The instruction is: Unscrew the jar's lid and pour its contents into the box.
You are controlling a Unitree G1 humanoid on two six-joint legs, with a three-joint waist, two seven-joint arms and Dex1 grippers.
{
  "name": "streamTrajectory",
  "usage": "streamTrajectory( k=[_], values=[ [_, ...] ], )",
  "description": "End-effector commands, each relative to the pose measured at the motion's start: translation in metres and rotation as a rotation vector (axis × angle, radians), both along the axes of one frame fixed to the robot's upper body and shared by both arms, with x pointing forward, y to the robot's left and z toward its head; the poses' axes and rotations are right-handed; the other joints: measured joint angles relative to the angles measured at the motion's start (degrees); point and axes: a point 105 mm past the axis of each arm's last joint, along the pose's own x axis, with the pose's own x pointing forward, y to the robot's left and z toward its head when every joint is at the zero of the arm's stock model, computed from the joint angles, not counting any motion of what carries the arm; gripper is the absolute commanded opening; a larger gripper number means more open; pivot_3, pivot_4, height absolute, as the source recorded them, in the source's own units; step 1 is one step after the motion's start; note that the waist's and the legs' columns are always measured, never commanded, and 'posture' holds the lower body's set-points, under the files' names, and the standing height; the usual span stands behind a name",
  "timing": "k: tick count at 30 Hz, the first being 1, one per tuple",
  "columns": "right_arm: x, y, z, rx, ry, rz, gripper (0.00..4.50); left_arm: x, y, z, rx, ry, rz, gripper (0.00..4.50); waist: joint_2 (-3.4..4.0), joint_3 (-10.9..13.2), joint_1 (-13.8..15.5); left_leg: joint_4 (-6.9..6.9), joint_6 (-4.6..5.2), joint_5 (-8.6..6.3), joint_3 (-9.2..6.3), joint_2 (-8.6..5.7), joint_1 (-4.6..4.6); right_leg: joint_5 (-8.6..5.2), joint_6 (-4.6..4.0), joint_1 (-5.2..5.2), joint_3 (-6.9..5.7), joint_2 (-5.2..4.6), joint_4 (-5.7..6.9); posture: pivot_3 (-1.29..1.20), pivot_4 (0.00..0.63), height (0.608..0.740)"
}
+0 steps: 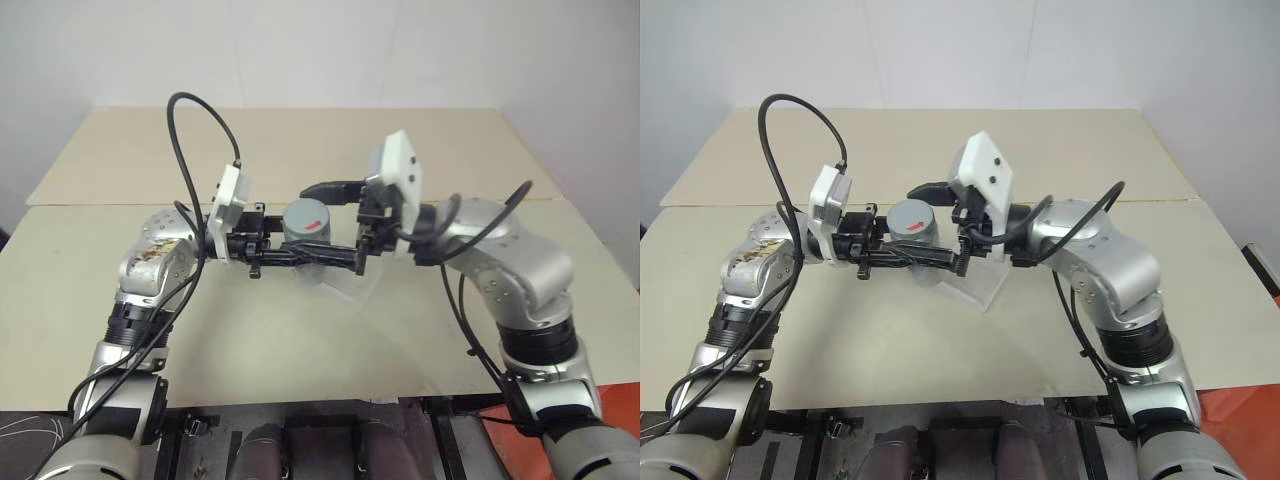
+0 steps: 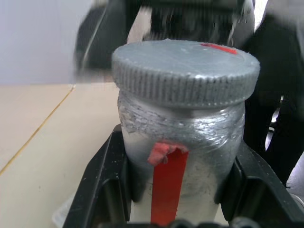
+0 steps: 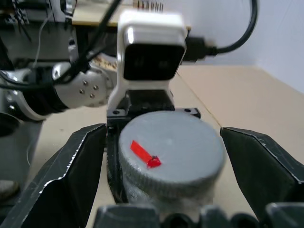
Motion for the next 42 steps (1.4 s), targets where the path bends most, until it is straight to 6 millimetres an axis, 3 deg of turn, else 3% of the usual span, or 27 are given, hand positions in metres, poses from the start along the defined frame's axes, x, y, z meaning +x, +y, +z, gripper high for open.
streamTrajectory(
  k=[1, 10, 30, 37, 42],
  values=[
    [0.005, 0.003, 0.017, 0.029, -0.079, -0.016, 4.44, 0.000, 0.000, 0.011, -0.004, -0.052, -0.010, 1.91, 0.00, 0.0, 0.0, 0.00, 0.00, 0.00, 0.00, 0.00, 0.00, 0.00, 0.00, 0.00, 0.00, 0.00, 0.00, 0.00, 0.150, 0.740],
    [0.014, -0.005, 0.019, 0.051, -0.050, -0.027, 4.44, -0.002, 0.005, 0.009, -0.001, -0.053, 0.000, 1.91, 0.00, 0.0, 0.0, 0.00, -0.03, 0.02, -0.01, 0.02, -0.01, 0.00, 0.00, 0.01, -0.02, 0.01, 0.08, 0.00, 0.150, 0.740],
    [0.039, -0.062, 0.021, 0.031, -0.049, -0.168, 4.44, -0.005, 0.016, 0.011, 0.009, -0.062, 0.036, 1.91, 0.00, 0.0, 0.1, 0.00, -0.02, 0.01, 0.01, 0.02, -0.01, 0.00, 0.00, 0.01, -0.02, 0.00, 0.02, 0.00, 0.150, 0.740],
    [0.024, -0.069, 0.017, -0.023, -0.063, -0.119, 4.44, 0.001, 0.017, 0.009, -0.003, -0.054, 0.065, 1.91, 0.00, 0.0, 0.0, 0.00, -0.02, 0.01, 0.00, 0.03, -0.01, 0.00, 0.00, 0.00, 0.00, 0.02, 0.00, 0.00, 0.150, 0.740],
    [-0.007, -0.053, 0.022, -0.006, -0.082, 0.032, 4.44, 0.005, 0.011, 0.010, -0.016, -0.051, 0.065, 1.91, 0.00, 0.0, 0.0, 0.00, -0.01, 0.01, -0.02, 0.03, -0.01, 0.00, 0.00, 0.00, 0.00, 0.03, -0.01, 0.00, 0.150, 0.740]
  ],
)
